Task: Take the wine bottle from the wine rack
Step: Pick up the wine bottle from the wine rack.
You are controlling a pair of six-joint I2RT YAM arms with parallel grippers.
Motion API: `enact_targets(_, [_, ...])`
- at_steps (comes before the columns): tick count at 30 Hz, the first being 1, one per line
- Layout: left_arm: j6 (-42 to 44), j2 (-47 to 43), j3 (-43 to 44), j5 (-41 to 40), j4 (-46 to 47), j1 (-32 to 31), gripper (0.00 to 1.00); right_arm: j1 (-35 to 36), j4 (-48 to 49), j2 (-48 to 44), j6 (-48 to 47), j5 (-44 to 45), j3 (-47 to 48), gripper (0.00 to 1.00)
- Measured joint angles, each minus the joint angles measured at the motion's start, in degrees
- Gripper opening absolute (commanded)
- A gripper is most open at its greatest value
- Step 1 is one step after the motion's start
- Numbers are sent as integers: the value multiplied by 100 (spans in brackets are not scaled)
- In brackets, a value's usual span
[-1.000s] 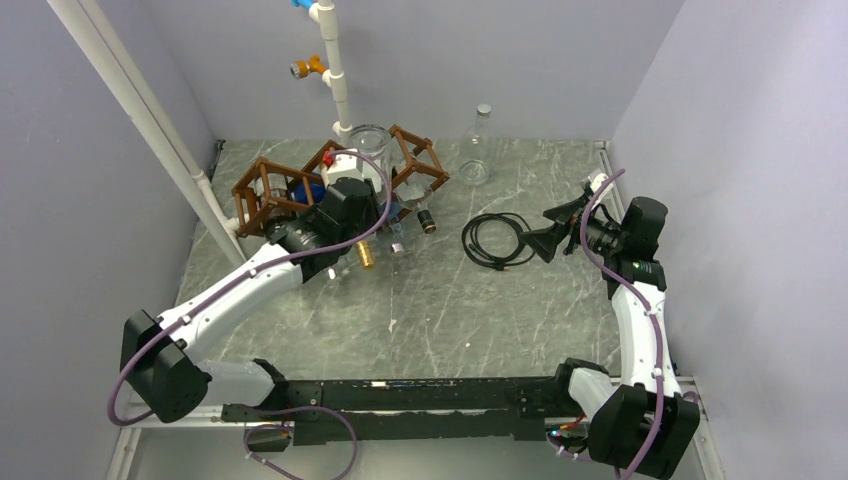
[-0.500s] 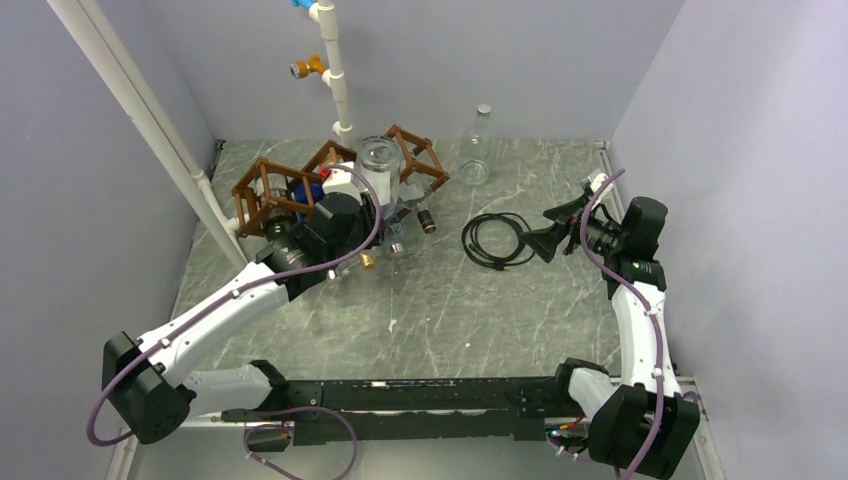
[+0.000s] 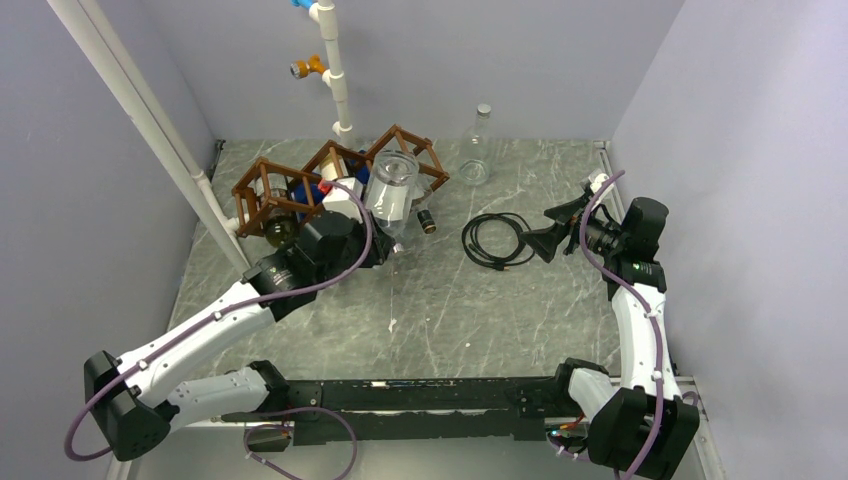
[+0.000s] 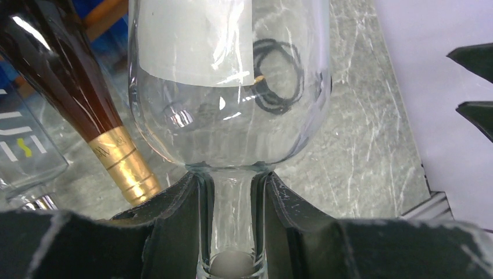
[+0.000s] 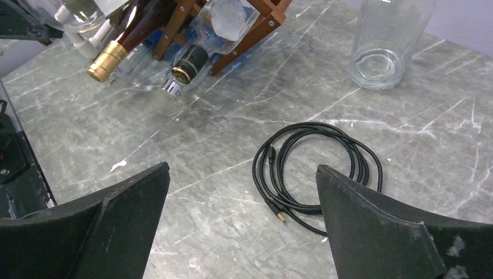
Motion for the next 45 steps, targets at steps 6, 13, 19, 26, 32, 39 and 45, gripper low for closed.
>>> enact_targets(6, [-166, -173, -258, 262, 44, -94, 0, 0, -2, -11, -70, -15, -7, 100])
enact_targets(13, [-326, -199, -400, 601, 72, -201, 0, 2, -4, -52, -175, -81, -11, 100])
enact_targets(19, [-350, -247, -437, 846, 96, -337, 0, 2, -7, -61, -236, -98, -15, 100])
enact_targets(26, [-452, -247, -439, 1095, 122, -452, 0, 2, -76, -81, -402, -125, -20, 99])
enact_targets(32, [-468, -245, -439, 1246, 151, -581, 0, 2, -369, -81, -761, -221, -20, 99])
enact_targets(39, [-505, -243, -442, 1434, 243, -741, 0, 2, -942, -81, -1449, -262, 28, 99])
enact_targets(45, [-568, -243, -581, 1486, 343, -833, 0, 2, -1567, -81, -2371, -221, 179, 99])
